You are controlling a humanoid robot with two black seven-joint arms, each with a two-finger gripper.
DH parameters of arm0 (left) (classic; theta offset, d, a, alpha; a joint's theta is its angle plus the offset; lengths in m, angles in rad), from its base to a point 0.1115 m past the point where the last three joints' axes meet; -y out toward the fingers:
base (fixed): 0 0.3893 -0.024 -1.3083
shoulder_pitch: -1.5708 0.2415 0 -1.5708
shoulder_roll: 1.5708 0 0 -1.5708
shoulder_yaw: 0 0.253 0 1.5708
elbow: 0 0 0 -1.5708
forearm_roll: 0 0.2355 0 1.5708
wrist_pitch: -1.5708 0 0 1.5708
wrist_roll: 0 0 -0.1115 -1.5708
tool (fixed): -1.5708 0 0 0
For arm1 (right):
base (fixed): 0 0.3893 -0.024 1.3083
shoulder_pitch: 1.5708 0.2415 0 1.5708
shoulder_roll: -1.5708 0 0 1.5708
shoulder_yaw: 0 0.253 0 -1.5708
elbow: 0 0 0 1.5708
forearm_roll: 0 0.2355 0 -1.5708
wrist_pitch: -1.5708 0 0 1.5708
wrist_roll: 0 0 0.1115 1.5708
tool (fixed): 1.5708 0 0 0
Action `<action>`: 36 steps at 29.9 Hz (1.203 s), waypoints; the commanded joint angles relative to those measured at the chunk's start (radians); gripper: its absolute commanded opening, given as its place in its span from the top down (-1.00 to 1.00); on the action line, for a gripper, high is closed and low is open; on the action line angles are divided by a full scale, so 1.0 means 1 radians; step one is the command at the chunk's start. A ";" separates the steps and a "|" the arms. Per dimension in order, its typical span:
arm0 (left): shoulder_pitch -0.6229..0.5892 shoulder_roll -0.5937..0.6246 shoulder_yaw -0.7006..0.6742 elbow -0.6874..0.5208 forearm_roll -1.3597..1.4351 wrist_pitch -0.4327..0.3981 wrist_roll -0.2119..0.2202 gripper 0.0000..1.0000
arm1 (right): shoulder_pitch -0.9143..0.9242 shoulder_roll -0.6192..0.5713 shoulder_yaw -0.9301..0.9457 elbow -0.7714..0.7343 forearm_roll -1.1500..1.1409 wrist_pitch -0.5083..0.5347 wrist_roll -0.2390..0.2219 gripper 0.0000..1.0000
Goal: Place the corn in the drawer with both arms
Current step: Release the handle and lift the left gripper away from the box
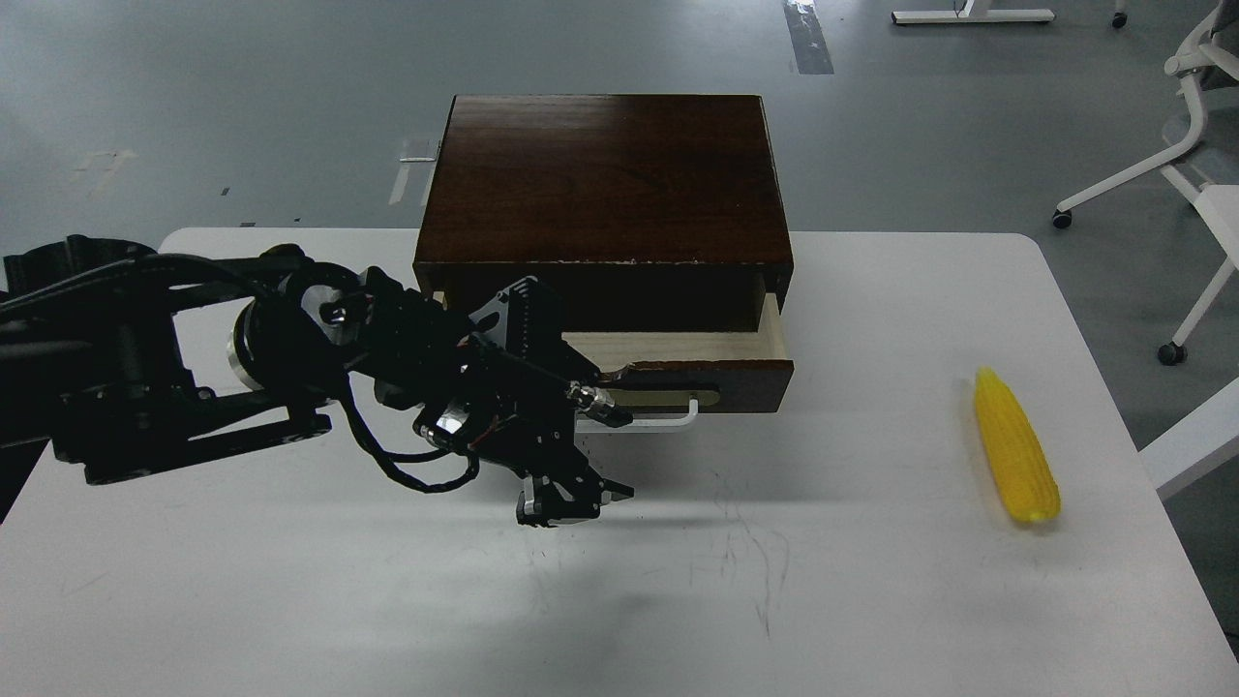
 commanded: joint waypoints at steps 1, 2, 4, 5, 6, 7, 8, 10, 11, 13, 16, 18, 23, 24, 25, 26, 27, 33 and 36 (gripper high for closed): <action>-0.002 0.014 -0.014 0.001 -0.014 0.000 0.001 -0.93 | -0.008 -0.005 -0.023 -0.036 -0.037 0.000 -0.006 -1.00; -0.002 0.022 -0.024 0.001 -0.038 0.000 0.001 -0.94 | -0.011 -0.005 -0.034 -0.049 -0.064 0.000 -0.006 -1.00; -0.002 0.060 -0.097 0.000 -0.180 0.000 -0.005 -0.95 | 0.005 -0.005 -0.091 -0.080 -0.232 0.000 0.000 -1.00; -0.002 0.070 -0.122 0.001 -0.231 0.000 -0.004 -0.95 | 0.008 -0.008 -0.099 -0.080 -0.273 0.000 0.001 -1.00; 0.000 0.080 -0.146 0.004 -0.286 0.000 -0.004 -0.95 | 0.012 -0.009 -0.103 -0.078 -0.308 0.000 0.001 -1.00; 0.000 0.102 -0.186 0.013 -0.410 0.000 -0.005 -0.95 | 0.017 -0.012 -0.106 -0.077 -0.366 0.000 0.003 -1.00; 0.001 0.114 -0.200 0.019 -0.481 0.000 -0.005 -0.95 | 0.018 -0.017 -0.109 -0.075 -0.390 0.000 0.004 -1.00; 0.001 0.132 -0.226 0.097 -0.776 0.000 -0.002 -0.95 | 0.018 -0.072 -0.122 -0.067 -0.483 0.000 0.006 -1.00; 0.000 0.133 -0.231 0.122 -0.851 0.000 0.001 -0.95 | 0.020 -0.081 -0.125 -0.064 -0.512 0.000 0.006 -1.00; 0.000 0.133 -0.240 0.194 -1.048 0.000 0.004 -0.95 | 0.038 -0.091 -0.140 -0.045 -0.627 0.000 0.006 -1.00; 0.001 0.128 -0.254 0.340 -1.298 0.000 -0.001 -0.95 | 0.080 -0.110 -0.158 0.058 -0.838 0.000 0.006 -1.00; 0.004 0.120 -0.274 0.450 -1.449 0.000 -0.002 -0.95 | 0.097 -0.144 -0.158 0.138 -0.960 0.000 0.006 -1.00; 0.014 0.064 -0.281 0.680 -1.785 0.000 -0.002 -0.95 | 0.110 -0.160 -0.163 0.360 -1.266 0.000 0.004 -1.00; 0.020 0.053 -0.281 0.729 -1.871 0.000 -0.002 -0.96 | 0.107 -0.161 -0.165 0.429 -1.378 0.000 0.001 -1.00; 0.023 0.051 -0.281 0.751 -1.911 0.000 -0.002 -0.95 | 0.104 -0.163 -0.168 0.462 -1.432 0.000 0.001 -1.00; 0.026 0.050 -0.281 0.768 -1.949 0.000 -0.002 -0.96 | 0.101 -0.164 -0.172 0.494 -1.483 0.000 0.000 -1.00; 0.029 0.050 -0.283 0.795 -2.024 0.000 0.001 -0.96 | 0.097 -0.179 -0.184 0.550 -1.564 0.000 -0.008 -1.00; 0.041 0.067 -0.283 0.826 -2.223 0.000 0.007 -0.96 | 0.101 -0.207 -0.247 0.764 -1.697 0.000 -0.129 -1.00; 0.041 0.067 -0.294 0.828 -2.224 0.000 0.007 -0.96 | 0.083 -0.209 -0.272 0.792 -1.753 0.000 -0.173 -1.00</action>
